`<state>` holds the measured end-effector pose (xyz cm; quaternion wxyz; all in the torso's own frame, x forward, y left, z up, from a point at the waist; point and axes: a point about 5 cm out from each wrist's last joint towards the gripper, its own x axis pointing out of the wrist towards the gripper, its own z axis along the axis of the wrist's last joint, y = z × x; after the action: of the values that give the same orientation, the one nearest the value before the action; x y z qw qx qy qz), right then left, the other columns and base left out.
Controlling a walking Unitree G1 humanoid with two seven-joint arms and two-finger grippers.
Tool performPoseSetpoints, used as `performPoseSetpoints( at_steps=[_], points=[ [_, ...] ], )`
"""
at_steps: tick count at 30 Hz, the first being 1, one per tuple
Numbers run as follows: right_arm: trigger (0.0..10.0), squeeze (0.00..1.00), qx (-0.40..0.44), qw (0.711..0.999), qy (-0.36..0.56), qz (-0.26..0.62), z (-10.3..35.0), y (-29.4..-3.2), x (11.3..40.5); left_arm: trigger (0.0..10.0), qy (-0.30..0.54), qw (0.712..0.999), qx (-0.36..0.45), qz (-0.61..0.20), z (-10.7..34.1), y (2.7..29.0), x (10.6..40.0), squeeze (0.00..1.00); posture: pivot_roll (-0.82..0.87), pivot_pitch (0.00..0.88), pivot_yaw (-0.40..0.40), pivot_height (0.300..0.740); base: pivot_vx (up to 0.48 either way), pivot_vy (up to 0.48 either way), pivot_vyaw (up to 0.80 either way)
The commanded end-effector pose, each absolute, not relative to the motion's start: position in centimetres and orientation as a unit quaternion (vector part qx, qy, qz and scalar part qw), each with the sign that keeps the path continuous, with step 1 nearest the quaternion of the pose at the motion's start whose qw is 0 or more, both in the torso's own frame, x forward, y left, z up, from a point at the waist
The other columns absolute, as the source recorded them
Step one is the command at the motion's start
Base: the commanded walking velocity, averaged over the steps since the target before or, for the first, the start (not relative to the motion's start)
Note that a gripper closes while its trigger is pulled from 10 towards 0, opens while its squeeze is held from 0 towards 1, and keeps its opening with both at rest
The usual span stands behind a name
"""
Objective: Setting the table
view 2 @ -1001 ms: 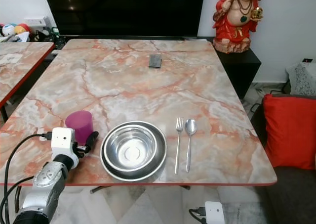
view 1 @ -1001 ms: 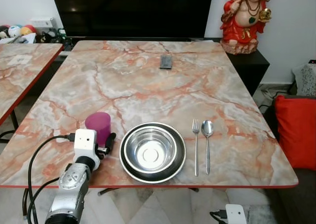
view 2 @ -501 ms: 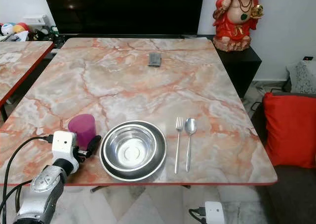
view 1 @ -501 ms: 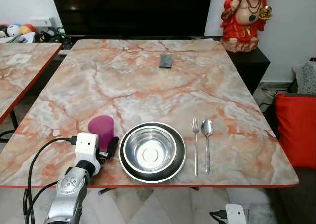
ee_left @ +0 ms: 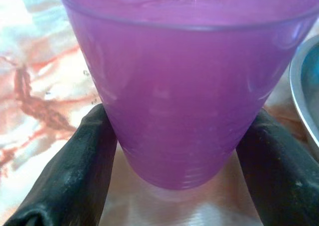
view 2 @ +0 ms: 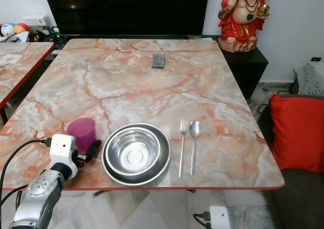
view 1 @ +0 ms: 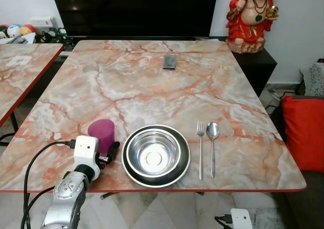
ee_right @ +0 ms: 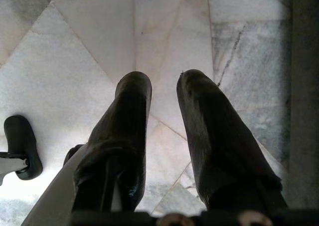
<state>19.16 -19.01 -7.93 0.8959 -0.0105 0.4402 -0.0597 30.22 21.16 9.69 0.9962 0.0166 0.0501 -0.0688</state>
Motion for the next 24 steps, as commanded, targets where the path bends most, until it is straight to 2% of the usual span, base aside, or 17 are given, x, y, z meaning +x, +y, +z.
performPoseSetpoints(
  at_steps=[1,10,19,20,24],
  points=[
    [10.0,0.00,-0.011,0.894,0.444,-0.058,-8.00,-18.94,19.07,10.0,0.104,0.992,-0.009,-0.065,7.60,21.20,29.27,0.00,-0.03,0.089,0.000,0.740,0.000,0.000,0.00],
    [10.0,0.00,-0.013,0.894,0.444,-0.057,-7.96,-19.03,19.12,10.0,0.109,0.992,-0.022,-0.060,7.65,21.33,29.10,0.00,-0.03,0.093,-0.005,0.740,0.000,0.000,0.00],
    [10.0,0.00,-0.014,0.894,0.444,-0.056,-7.94,-19.03,19.17,10.0,0.111,0.991,0.018,-0.078,7.67,21.06,28.74,0.00,-0.03,0.096,-0.006,0.740,0.000,0.000,0.00],
    [10.0,0.00,-0.014,0.894,0.444,-0.056,-7.94,-19.02,19.17,10.0,0.112,0.990,0.017,-0.078,7.65,21.05,28.73,0.07,-0.03,0.097,-0.006,0.740,0.000,0.000,0.00],
    [10.0,0.00,-0.013,0.894,0.444,-0.057,-7.94,-19.00,19.17,10.0,0.114,0.990,0.019,-0.080,7.58,21.01,28.69,0.11,-0.03,0.097,-0.005,0.740,0.000,0.000,0.00]
  ],
)
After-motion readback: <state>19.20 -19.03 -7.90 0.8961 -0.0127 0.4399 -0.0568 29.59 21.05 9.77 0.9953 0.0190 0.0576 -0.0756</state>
